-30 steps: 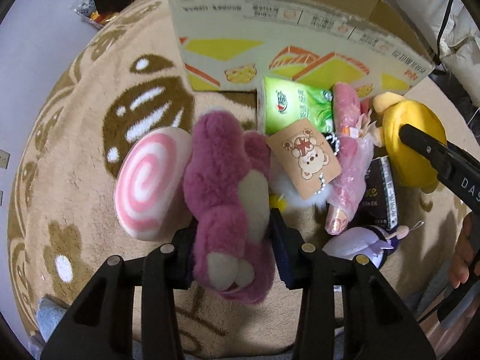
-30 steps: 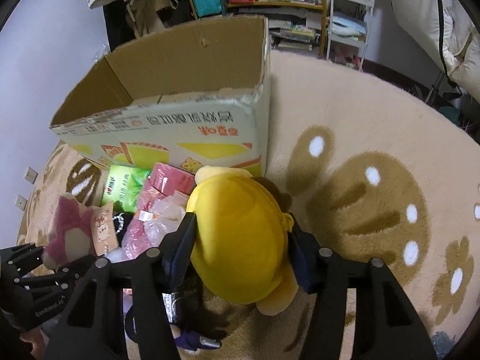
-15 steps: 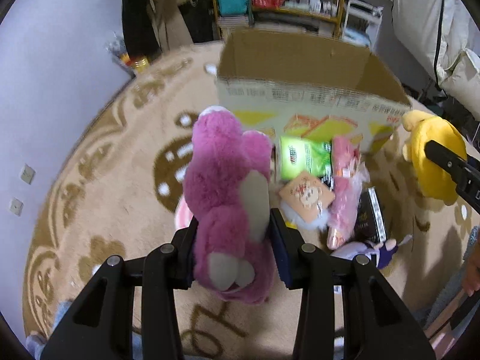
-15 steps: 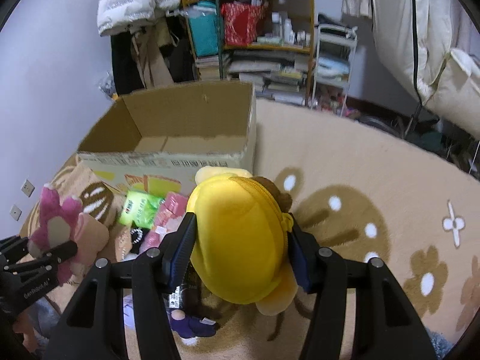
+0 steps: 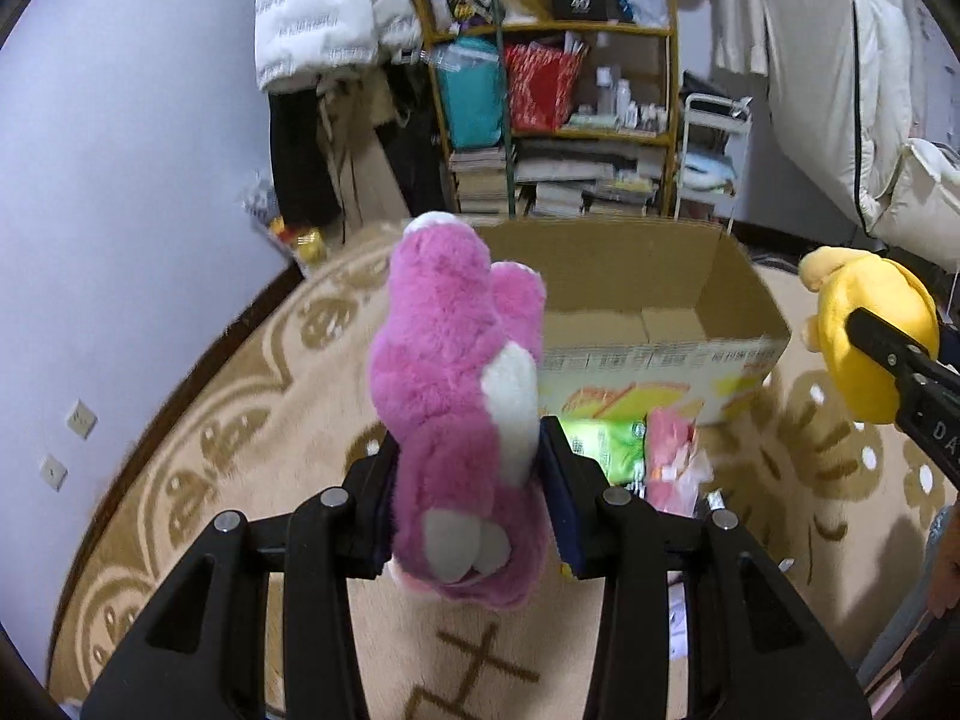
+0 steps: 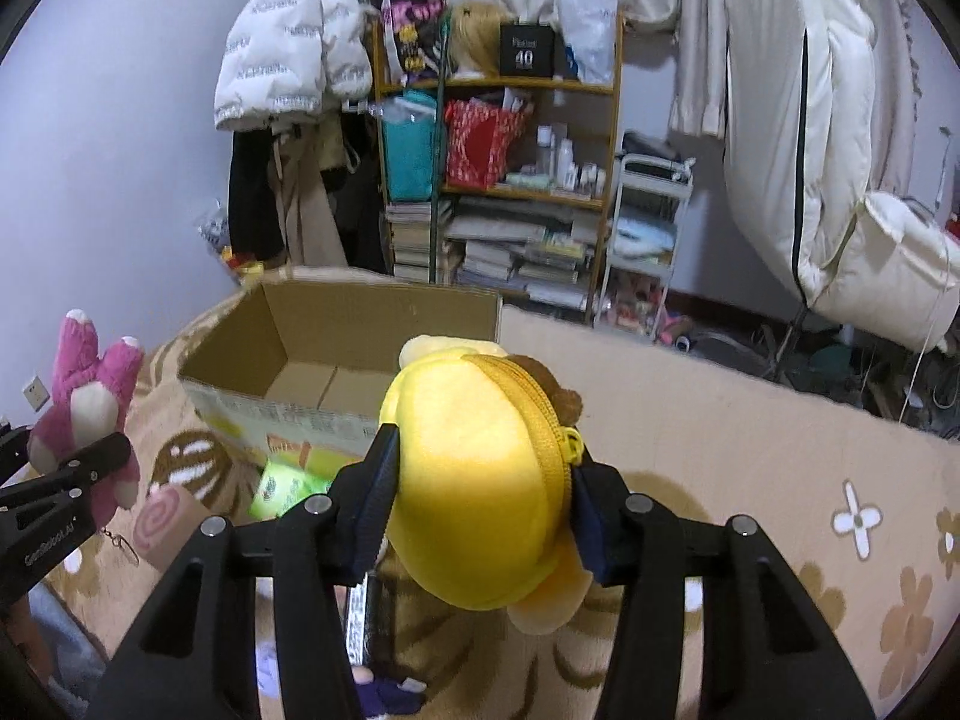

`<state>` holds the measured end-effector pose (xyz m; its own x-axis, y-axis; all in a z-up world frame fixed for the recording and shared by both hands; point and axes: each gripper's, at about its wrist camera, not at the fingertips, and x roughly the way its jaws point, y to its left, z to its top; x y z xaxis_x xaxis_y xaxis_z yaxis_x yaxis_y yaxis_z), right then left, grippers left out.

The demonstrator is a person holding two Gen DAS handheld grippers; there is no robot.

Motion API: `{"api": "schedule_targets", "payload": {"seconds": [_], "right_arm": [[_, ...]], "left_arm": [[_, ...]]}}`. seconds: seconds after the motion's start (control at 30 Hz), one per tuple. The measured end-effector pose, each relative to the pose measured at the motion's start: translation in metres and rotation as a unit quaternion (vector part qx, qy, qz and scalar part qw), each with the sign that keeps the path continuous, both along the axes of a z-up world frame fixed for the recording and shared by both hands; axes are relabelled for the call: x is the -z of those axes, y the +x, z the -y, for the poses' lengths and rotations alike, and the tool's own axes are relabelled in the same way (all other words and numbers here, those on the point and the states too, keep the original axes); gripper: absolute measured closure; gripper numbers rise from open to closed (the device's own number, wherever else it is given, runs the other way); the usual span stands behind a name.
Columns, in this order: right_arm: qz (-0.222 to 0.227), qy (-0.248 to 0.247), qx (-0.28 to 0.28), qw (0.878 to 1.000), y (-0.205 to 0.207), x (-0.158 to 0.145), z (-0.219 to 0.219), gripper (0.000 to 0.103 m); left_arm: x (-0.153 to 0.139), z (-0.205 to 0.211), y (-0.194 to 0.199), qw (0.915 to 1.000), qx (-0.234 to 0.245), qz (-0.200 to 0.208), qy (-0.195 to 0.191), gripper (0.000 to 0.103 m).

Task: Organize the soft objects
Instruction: 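Close left tool on pink bear while right tool grips yellow plush, lift both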

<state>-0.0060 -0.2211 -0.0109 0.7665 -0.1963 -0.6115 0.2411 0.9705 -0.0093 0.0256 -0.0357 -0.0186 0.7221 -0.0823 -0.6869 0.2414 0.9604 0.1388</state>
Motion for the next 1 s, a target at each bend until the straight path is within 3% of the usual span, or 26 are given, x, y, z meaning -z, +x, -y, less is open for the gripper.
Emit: {"api": "schedule_targets", "payload": {"seconds": [0.4, 0.77, 1.0], "right_arm": [[0.042, -0.028, 0.000, 0.999, 0.027, -0.027, -0.003, 0.048], [0.045, -0.023, 0.000, 0.999, 0.048, -0.027, 0.005, 0.048], [0.047, -0.032, -0.009, 0.998, 0.060, -0.025, 0.006, 0.047]], "left_arm": [[-0.042, 0.013, 0.026, 0.9983, 0.007, 0.058, 0.003, 0.063], [-0.037, 0.025, 0.062, 0.9964, 0.012, 0.084, 0.011, 0.063], [-0.028, 0.022, 0.076, 0.9973, 0.029, 0.067, -0.002, 0.063]]}}
